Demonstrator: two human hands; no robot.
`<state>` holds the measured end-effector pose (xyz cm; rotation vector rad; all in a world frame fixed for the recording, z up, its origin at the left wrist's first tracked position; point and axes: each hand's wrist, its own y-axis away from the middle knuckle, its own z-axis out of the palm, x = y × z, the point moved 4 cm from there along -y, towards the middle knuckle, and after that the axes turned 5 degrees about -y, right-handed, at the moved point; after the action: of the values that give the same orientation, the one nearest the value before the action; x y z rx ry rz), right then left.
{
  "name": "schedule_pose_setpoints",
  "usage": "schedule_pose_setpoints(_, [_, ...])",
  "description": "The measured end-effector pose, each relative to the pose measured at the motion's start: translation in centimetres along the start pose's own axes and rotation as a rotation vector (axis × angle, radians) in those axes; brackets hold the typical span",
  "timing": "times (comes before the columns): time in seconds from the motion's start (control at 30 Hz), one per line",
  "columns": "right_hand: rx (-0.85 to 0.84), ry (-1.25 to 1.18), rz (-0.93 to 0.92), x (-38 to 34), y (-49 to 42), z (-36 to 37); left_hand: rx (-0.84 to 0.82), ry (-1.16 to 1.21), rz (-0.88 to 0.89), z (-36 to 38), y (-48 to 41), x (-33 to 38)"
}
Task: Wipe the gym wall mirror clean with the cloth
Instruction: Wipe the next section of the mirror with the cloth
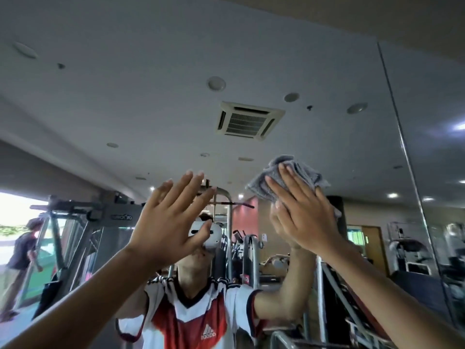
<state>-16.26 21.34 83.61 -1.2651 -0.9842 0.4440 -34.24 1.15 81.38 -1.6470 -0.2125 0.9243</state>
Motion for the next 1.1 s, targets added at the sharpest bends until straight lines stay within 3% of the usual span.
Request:
schedule_pose_setpoints(0.13, [0.114, -0.027, 0.54, 5.4, -2.7, 0.0, -0.017, -0.025, -0.029, -0.4, 1.4, -3.2])
schedule_pose_setpoints(0.23, [0.109, -0.004, 0.659, 2.7, -7.3, 0.4, -0.017, -0.022, -0.031, -0.5, 2.1, -5.0])
schedule_pose_setpoints(0.33, [0.061, -0.052, 0.481, -4.3, -10.0, 1.1, -0.014, -0.01, -0.05, -0.6, 2.7, -5.9])
schedule_pose_setpoints(0.43, [0.031, -0.116, 0.151, -11.6, -8.4, 1.4, -0.011, -0.005, -0.058, -0.7, 3.0, -6.4])
schedule_pose_setpoints(0.53, [-0.036, -0.063, -0.175, -12.4, -4.5, 1.1, -0.012, -0.004, -0.088, -0.8, 4.3, -7.9])
schedule_pose_setpoints(0.6, [-0.038, -0.034, -0.181, -9.7, -3.3, 0.7, -0.008, -0.001, -0.103, -1.1, 5.6, -9.7])
schedule_pose_setpoints(0.77, [0.08, -0.019, 0.407, -8.1, -8.7, 0.7, -0.035, -0.001, -0.045, -1.9, 7.4, -13.5])
schedule_pose_setpoints(0.83, [0.037, -0.044, 0.474, -11.4, -12.3, 1.3, -0.046, -0.004, -0.044, -2.0, 7.6, -14.1])
schedule_pose_setpoints(1.0, [-0.041, -0.116, 0.133, -23.8, -14.2, 2.7, -0.046, 0.017, -0.102, -2.4, 9.6, -16.5])
schedule_pose_setpoints(1.1, [-0.061, -0.099, -0.117, -26.3, -10.3, 2.9, -0.04, 0.009, -0.122, -2.5, 11.3, -17.9])
